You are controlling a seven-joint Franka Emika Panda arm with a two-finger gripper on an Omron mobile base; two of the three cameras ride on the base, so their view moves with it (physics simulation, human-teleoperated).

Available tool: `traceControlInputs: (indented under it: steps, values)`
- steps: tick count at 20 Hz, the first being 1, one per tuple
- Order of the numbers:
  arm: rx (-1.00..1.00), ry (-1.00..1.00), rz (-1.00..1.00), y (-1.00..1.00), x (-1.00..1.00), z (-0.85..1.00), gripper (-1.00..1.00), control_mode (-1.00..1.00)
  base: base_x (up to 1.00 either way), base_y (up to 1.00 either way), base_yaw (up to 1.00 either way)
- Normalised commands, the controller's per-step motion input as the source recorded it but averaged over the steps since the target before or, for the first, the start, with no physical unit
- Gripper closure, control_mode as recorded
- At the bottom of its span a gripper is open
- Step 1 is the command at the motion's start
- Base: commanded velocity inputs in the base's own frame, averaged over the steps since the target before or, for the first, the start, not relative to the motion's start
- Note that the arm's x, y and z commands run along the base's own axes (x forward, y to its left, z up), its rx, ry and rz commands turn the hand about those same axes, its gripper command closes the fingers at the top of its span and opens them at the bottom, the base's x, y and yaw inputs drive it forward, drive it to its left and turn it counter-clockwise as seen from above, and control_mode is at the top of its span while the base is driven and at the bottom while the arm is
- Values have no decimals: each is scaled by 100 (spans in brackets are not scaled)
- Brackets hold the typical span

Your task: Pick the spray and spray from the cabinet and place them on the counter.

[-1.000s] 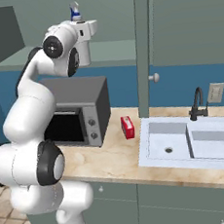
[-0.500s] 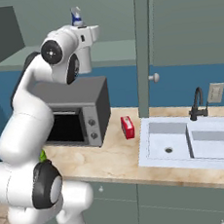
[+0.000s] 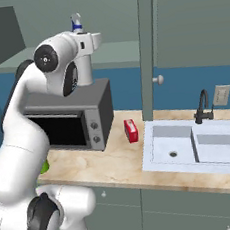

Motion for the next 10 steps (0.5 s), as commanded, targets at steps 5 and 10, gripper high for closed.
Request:
traceControlInputs:
  steps: [5, 10]
  values:
    - [0, 2, 0, -6, -64, -13, 100, -100, 0, 0, 0]
    - [4, 0, 2, -7, -65, -31, 100, -100, 0, 0, 0]
